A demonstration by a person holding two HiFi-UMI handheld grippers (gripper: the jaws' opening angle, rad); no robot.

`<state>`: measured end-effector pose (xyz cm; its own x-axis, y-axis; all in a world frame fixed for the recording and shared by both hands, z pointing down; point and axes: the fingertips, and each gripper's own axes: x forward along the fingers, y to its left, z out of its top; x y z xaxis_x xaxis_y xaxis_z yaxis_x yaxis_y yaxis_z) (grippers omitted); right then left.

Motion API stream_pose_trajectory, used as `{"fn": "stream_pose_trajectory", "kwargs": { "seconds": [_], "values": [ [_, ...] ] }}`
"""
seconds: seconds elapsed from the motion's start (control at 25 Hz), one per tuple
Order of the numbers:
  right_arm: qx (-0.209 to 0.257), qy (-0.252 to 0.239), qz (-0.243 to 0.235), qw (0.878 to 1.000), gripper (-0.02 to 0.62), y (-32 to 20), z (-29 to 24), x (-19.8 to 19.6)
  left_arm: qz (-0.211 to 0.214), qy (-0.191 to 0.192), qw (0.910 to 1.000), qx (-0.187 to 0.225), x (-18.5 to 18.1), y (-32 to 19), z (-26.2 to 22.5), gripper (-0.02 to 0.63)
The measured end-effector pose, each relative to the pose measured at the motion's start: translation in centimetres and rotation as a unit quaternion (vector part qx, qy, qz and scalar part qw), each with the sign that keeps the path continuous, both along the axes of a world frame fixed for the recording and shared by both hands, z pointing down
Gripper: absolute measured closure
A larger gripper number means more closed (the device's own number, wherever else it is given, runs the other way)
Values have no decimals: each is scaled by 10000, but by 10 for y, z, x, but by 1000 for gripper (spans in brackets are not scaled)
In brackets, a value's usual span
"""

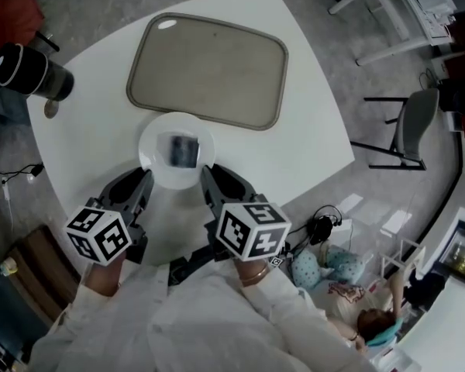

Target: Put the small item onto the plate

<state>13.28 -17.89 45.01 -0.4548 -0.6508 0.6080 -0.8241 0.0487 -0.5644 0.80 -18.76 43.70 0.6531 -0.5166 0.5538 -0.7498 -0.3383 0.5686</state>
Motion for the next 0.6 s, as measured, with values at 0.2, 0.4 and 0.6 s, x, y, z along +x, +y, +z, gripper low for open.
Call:
{"fn": "stream_pose_trajectory", "kwargs": {
  "seconds": [0.2,0.4,0.6],
  "values": [
    [72,-24,-4,10000,528,-31,0,24,-9,42,10000,81,23,-29,1,534],
    [208,46,-139,9997,528,-68,-3,49,11,15,9997,228,48,-65,0,534],
    [316,100,-284,9990,528,-105,-2,66,44,-83,9993,349,65,-100,1,534]
  ]
}}
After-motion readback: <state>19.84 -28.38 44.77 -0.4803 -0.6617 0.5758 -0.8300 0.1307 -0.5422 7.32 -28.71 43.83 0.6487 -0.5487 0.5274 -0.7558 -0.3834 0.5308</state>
